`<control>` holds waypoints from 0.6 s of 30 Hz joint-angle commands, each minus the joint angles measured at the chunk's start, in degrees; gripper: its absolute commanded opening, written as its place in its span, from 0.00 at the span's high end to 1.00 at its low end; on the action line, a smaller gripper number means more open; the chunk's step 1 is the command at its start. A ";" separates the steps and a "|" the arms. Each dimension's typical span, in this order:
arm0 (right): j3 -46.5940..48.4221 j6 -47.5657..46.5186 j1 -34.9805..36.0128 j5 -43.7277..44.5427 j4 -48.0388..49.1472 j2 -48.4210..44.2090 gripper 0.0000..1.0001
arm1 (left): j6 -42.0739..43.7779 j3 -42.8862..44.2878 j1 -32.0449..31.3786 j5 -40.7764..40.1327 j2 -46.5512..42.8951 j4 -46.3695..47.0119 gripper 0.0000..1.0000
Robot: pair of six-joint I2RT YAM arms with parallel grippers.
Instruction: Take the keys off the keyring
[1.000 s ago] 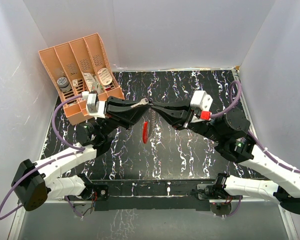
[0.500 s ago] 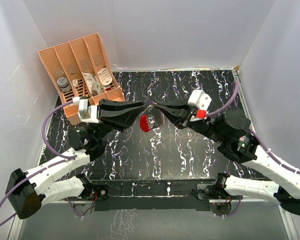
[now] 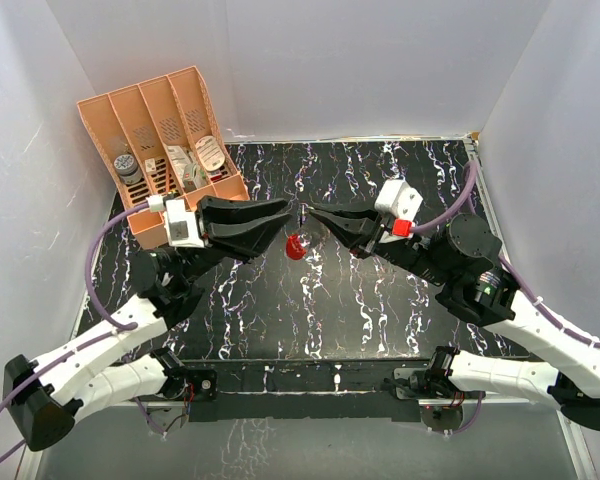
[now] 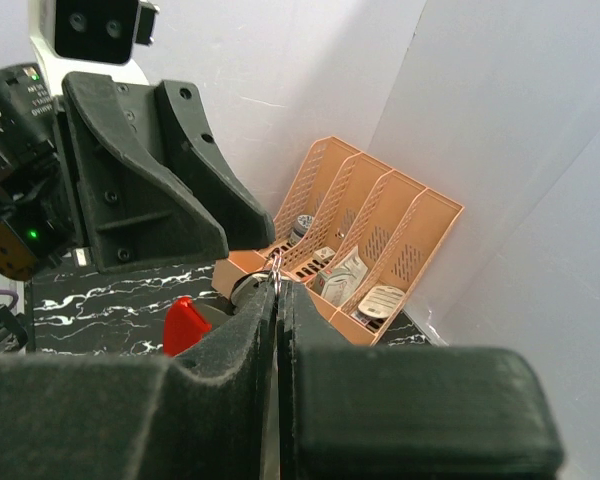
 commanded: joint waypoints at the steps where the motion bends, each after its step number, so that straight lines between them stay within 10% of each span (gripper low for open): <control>1: 3.33 -0.68 -0.25 0.31 3.03 -1.19 1.00 | 7.19 5.52 -0.27 -0.51 -3.09 -7.04 0.72; 18: 4.31 -0.74 -0.25 -0.55 1.13 -2.06 1.00 | 20.10 24.48 -0.19 10.66 0.88 -40.54 0.54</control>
